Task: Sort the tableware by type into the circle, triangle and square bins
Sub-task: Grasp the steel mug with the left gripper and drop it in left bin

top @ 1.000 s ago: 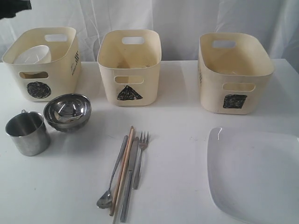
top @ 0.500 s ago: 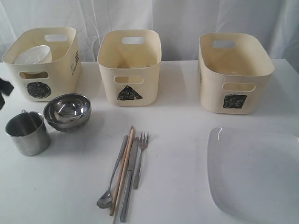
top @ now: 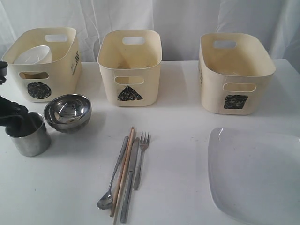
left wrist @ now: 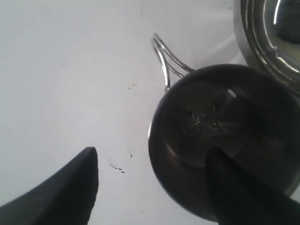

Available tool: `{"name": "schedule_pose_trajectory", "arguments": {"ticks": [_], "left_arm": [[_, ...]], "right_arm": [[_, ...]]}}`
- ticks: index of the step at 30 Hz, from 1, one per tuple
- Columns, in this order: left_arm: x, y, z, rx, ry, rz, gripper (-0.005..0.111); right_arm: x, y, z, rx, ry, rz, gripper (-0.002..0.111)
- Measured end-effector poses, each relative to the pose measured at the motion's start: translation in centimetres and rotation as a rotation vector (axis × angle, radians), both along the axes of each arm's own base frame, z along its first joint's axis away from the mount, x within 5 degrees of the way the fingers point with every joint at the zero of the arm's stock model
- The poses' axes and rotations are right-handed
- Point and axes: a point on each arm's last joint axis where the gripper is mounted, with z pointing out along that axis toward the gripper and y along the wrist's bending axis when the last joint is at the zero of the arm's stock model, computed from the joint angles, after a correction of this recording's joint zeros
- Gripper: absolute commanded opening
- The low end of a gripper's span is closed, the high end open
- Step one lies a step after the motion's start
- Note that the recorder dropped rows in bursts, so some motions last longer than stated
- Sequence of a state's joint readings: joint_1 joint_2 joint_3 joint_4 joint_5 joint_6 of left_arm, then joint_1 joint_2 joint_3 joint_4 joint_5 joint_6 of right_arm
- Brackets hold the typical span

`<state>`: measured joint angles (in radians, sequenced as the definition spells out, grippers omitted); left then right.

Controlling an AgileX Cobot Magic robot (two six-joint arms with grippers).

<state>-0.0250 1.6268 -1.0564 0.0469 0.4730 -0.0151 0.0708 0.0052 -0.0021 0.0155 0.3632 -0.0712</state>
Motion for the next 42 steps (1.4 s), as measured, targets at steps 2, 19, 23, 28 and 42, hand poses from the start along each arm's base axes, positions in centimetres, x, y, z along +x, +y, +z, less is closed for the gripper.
{"name": "schedule_pose_trajectory", "arguments": {"ticks": [2, 19, 23, 28, 42], "left_arm": [[0.3, 0.0, -1.0, -0.002, 0.03, 0.003, 0.053], [-0.4, 1.3, 4.1, 0.169, -0.018, -0.046, 0.0], [-0.3, 1.2, 11.9, 0.184, -0.398, -0.047, 0.0], [1.9, 0.2, 17.3, 0.144, -1.021, -0.101, 0.0], [16.4, -0.6, 2.9, 0.148, -1.058, -0.164, 0.045]], "right_arm": [[0.0, 0.0, 0.0, 0.0, 0.0, 0.0, 0.0], [0.0, 0.0, 0.0, 0.0, 0.0, 0.0, 0.0], [0.0, 0.0, 0.0, 0.0, 0.0, 0.0, 0.0], [0.0, 0.0, 0.0, 0.0, 0.0, 0.0, 0.0], [0.0, 0.0, 0.0, 0.0, 0.0, 0.0, 0.0]]}}
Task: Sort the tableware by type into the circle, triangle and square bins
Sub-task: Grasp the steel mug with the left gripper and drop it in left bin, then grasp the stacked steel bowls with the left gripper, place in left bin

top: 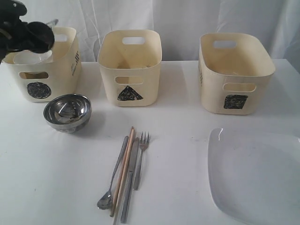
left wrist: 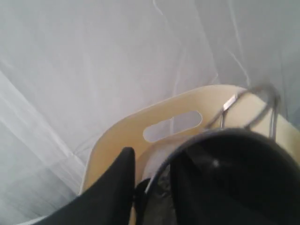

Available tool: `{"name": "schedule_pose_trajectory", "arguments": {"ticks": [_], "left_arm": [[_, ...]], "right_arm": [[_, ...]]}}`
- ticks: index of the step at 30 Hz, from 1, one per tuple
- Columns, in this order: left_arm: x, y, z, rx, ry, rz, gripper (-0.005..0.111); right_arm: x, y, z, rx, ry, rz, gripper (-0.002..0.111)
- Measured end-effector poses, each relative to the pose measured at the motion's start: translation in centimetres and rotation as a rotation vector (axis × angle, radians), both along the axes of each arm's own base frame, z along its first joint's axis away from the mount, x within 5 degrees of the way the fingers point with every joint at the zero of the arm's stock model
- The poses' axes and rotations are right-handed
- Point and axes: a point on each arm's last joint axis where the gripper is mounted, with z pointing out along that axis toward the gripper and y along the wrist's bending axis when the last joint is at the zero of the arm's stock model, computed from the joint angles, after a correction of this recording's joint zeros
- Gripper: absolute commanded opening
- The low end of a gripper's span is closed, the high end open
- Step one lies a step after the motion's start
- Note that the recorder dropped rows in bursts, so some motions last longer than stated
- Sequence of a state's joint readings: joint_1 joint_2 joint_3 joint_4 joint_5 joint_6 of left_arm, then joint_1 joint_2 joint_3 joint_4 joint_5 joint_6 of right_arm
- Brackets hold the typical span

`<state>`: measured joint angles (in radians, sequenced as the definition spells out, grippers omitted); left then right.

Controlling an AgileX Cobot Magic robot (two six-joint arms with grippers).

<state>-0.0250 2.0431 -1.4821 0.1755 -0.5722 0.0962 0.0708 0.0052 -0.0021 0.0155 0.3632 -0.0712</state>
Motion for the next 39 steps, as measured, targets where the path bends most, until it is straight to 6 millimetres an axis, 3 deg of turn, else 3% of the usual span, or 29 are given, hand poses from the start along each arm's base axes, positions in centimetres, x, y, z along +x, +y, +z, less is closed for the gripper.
{"name": "schedule_pose_trajectory", "arguments": {"ticks": [2, 5, 9, 13, 17, 21, 26, 33, 39], "left_arm": [[0.5, 0.0, -0.8, -0.033, 0.037, 0.008, 0.051], [0.7, 0.0, -0.2, -0.082, 0.037, 0.017, 0.054], [-0.3, 0.1, 2.7, -0.131, 0.029, 0.029, 0.054], [-3.3, 0.4, 7.7, -0.218, 0.127, 0.078, 0.054], [-7.3, 0.9, 9.6, -0.275, 0.416, 0.179, 0.054], [-10.1, 0.7, 7.1, -0.31, 0.788, 0.243, 0.054], [-11.6, -0.8, 1.0, -0.369, 1.103, 0.143, 0.054], [-11.1, -1.7, -4.1, -0.509, 1.136, 0.122, 0.054], [-10.1, -2.0, -6.7, -0.577, 1.127, 0.145, 0.054]], "right_arm": [[0.0, 0.0, 0.0, 0.0, 0.0, 0.0, 0.0], [0.0, 0.0, 0.0, 0.0, 0.0, 0.0, 0.0], [0.0, 0.0, 0.0, 0.0, 0.0, 0.0, 0.0], [0.0, 0.0, 0.0, 0.002, 0.0, -0.001, 0.0], [0.0, 0.0, 0.0, 0.002, 0.0, -0.001, 0.0], [0.0, 0.0, 0.0, 0.002, 0.0, -0.001, 0.0], [0.0, 0.0, 0.0, 0.002, 0.0, -0.001, 0.0], [0.0, 0.0, 0.0, 0.002, 0.0, -0.001, 0.0], [0.0, 0.0, 0.0, 0.002, 0.0, -0.001, 0.0]]}}
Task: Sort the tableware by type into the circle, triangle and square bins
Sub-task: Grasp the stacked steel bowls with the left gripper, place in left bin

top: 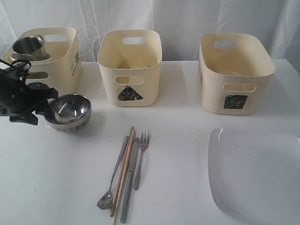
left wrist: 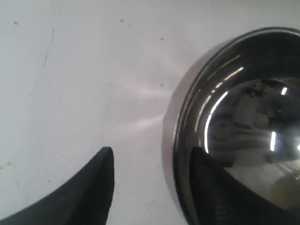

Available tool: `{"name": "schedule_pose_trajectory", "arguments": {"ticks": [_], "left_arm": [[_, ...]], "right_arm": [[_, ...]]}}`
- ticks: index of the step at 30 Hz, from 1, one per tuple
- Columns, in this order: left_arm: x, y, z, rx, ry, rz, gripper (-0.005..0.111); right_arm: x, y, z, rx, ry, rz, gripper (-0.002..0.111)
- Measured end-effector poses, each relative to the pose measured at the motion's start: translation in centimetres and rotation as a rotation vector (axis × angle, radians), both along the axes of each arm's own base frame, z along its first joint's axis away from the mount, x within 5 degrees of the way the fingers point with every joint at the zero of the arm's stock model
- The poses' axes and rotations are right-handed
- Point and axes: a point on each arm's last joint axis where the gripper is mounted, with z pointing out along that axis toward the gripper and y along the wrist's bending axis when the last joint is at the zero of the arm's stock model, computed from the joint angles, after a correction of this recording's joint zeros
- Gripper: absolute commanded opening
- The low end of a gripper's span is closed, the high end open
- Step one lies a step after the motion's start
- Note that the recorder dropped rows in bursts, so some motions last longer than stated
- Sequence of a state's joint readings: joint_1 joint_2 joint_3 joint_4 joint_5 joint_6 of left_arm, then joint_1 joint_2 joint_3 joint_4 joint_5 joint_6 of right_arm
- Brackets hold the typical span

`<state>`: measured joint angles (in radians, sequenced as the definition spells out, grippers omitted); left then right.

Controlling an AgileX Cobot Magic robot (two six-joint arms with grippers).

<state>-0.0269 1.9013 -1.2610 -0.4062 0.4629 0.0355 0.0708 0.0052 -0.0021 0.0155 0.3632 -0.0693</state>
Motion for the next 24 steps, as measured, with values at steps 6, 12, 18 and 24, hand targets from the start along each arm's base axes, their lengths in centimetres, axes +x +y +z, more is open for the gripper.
{"name": "schedule_pose_trajectory", "arguments": {"ticks": [6, 12, 18, 24], "left_arm": [[0.6, -1.1, -1.4, -0.013, -0.01, -0.003, 0.001], [-1.6, -0.7, 10.5, 0.106, -0.393, -0.149, 0.0], [-0.4, 2.8, 23.0, 0.418, -1.386, 0.253, 0.0], [6.9, 1.8, 18.1, 0.61, -1.459, 0.083, 0.0]], "right_arm": [[0.0, 0.0, 0.0, 0.0, 0.0, 0.0, 0.0], [0.0, 0.0, 0.0, 0.0, 0.0, 0.0, 0.0], [0.0, 0.0, 0.0, 0.0, 0.0, 0.0, 0.0], [0.0, 0.0, 0.0, 0.0, 0.0, 0.0, 0.0]]}}
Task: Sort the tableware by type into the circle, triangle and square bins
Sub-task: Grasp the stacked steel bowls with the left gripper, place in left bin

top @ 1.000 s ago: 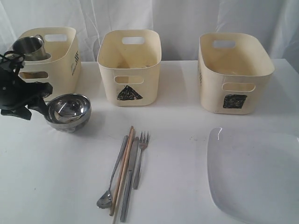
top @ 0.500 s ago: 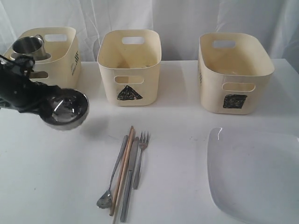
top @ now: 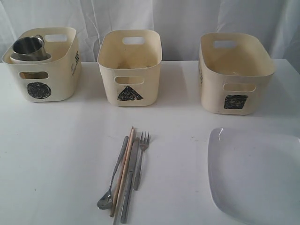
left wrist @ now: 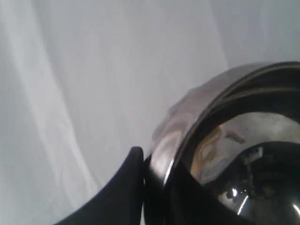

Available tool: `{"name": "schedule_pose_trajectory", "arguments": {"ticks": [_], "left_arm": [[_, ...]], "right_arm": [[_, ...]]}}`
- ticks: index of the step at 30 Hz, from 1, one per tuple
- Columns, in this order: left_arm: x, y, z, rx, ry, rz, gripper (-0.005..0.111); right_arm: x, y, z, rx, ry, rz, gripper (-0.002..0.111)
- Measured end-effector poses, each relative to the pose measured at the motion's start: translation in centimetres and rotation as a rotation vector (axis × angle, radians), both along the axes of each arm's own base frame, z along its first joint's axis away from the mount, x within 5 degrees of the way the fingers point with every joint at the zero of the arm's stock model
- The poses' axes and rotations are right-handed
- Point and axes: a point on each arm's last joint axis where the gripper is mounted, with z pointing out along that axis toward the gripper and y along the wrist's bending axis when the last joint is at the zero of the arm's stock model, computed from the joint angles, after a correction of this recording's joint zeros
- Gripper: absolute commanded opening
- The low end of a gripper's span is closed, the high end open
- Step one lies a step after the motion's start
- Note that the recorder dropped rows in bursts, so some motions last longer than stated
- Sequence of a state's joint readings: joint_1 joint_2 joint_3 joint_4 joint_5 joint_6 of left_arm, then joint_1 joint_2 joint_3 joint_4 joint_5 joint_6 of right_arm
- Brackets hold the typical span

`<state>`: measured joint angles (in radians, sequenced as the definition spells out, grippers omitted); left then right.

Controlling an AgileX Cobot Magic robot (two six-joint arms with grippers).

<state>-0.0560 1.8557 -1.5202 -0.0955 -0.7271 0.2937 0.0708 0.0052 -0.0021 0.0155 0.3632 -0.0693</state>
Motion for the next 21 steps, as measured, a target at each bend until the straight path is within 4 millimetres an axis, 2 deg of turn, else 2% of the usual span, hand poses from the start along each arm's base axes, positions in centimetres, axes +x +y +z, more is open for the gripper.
{"name": "schedule_pose_trajectory", "arguments": {"ticks": [2, 4, 7, 12, 15, 21], "left_arm": [[2.9, -1.0, -3.1, 0.135, 0.078, -0.048, 0.001], [5.2, -1.4, -5.3, 0.211, 0.129, -0.072, 0.006], [7.6, -1.7, -8.1, 0.253, 0.202, -0.085, 0.017], [9.3, -1.8, -8.2, 0.27, 0.169, -0.083, 0.039], [9.7, -1.9, -8.1, 0.27, 0.167, -0.082, 0.048], [9.9, -1.8, -8.5, 0.271, 0.202, -0.082, 0.05]], "right_arm": [[0.0, 0.0, 0.0, 0.0, 0.0, 0.0, 0.0], [0.0, 0.0, 0.0, 0.0, 0.0, 0.0, 0.0], [0.0, 0.0, 0.0, 0.0, 0.0, 0.0, 0.0], [0.0, 0.0, 0.0, 0.0, 0.0, 0.0, 0.0], [0.0, 0.0, 0.0, 0.0, 0.0, 0.0, 0.0], [0.0, 0.0, 0.0, 0.0, 0.0, 0.0, 0.0]]}}
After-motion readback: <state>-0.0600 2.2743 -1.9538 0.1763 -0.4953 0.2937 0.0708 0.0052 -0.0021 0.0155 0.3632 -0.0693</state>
